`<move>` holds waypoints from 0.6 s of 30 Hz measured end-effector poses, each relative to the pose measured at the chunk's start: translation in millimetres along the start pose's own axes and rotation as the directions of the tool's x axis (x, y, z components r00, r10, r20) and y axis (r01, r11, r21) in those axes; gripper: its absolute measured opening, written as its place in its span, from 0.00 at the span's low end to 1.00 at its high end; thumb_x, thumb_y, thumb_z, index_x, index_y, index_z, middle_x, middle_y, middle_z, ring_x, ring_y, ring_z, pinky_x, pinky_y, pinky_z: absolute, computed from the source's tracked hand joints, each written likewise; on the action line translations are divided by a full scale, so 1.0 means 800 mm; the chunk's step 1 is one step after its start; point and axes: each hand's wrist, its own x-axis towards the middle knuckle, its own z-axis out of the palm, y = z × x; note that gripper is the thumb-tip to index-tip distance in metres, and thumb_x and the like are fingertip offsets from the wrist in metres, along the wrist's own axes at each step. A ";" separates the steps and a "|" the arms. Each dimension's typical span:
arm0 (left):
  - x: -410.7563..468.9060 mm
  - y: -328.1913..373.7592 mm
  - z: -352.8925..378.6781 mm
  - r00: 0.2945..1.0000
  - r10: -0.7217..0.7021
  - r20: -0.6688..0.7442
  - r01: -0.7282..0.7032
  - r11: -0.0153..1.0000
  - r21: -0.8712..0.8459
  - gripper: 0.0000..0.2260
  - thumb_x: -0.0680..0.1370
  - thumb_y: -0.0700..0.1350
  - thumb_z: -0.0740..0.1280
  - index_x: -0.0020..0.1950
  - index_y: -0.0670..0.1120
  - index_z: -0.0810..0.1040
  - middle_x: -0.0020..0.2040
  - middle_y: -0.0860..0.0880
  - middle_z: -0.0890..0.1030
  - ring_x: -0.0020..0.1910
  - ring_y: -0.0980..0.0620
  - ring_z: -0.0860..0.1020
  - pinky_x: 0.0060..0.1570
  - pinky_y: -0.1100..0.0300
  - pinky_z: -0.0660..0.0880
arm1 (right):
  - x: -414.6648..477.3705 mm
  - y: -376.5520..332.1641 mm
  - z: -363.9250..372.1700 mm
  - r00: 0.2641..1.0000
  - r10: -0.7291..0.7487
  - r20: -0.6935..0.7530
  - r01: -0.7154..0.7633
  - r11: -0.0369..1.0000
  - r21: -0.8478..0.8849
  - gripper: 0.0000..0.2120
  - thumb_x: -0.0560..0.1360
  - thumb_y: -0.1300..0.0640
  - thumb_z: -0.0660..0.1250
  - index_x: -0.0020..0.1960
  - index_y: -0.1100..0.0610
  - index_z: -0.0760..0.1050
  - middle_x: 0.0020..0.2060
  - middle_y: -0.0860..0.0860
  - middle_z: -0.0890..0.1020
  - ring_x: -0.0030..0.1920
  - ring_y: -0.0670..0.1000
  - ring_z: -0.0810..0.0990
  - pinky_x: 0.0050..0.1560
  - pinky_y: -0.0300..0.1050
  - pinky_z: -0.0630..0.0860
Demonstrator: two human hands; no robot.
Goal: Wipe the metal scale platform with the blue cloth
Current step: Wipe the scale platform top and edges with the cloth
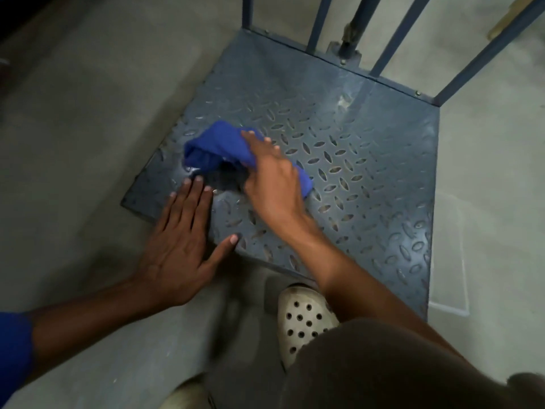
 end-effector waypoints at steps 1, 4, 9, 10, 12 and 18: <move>-0.006 -0.007 -0.001 1.000 -0.016 0.015 0.016 1.000 -0.007 0.42 0.84 0.69 0.50 0.86 0.38 0.53 0.87 0.40 0.50 0.87 0.45 0.45 0.85 0.50 0.41 | -0.008 0.014 -0.013 0.999 0.025 -0.044 -0.027 0.999 -0.030 0.33 0.76 0.70 0.65 0.79 0.53 0.67 0.74 0.58 0.74 0.73 0.61 0.73 0.70 0.57 0.74; -0.021 -0.028 -0.007 0.997 -0.059 0.041 0.059 0.998 -0.008 0.42 0.84 0.69 0.49 0.87 0.41 0.47 0.88 0.44 0.43 0.86 0.50 0.39 0.83 0.56 0.35 | -0.034 0.062 -0.036 0.965 0.231 -0.125 -0.249 0.957 -0.149 0.28 0.84 0.58 0.63 0.82 0.55 0.61 0.78 0.60 0.68 0.78 0.65 0.64 0.77 0.62 0.65; -0.026 -0.040 -0.008 0.999 -0.051 0.013 0.051 0.999 0.014 0.40 0.85 0.68 0.49 0.87 0.41 0.48 0.88 0.44 0.45 0.87 0.48 0.42 0.84 0.53 0.39 | -0.018 0.008 0.029 0.981 0.178 -0.073 -0.188 0.968 -0.165 0.29 0.79 0.65 0.69 0.79 0.63 0.66 0.76 0.67 0.69 0.76 0.74 0.65 0.72 0.71 0.70; -0.025 -0.040 -0.007 0.999 -0.049 0.013 0.048 0.999 0.016 0.40 0.85 0.67 0.49 0.87 0.40 0.48 0.88 0.43 0.46 0.87 0.48 0.43 0.84 0.51 0.41 | -0.004 -0.012 0.045 0.991 0.109 -0.082 -0.120 0.982 -0.144 0.31 0.76 0.70 0.70 0.77 0.64 0.68 0.74 0.68 0.71 0.74 0.75 0.67 0.70 0.71 0.72; -0.024 -0.040 -0.007 0.999 -0.046 0.012 0.046 0.999 0.019 0.40 0.85 0.67 0.49 0.87 0.40 0.49 0.88 0.43 0.46 0.87 0.47 0.44 0.85 0.50 0.43 | 0.023 -0.059 0.065 0.999 0.004 0.050 0.000 0.997 -0.075 0.33 0.76 0.74 0.64 0.79 0.63 0.63 0.77 0.66 0.66 0.77 0.72 0.62 0.76 0.66 0.65; -0.032 -0.061 -0.014 1.000 -0.011 0.003 0.011 0.999 0.041 0.40 0.85 0.68 0.45 0.87 0.40 0.47 0.88 0.43 0.45 0.87 0.47 0.43 0.84 0.47 0.46 | 0.024 -0.042 0.053 1.000 -0.025 0.014 0.026 0.993 -0.117 0.31 0.76 0.72 0.63 0.79 0.61 0.65 0.72 0.64 0.74 0.71 0.68 0.71 0.69 0.62 0.71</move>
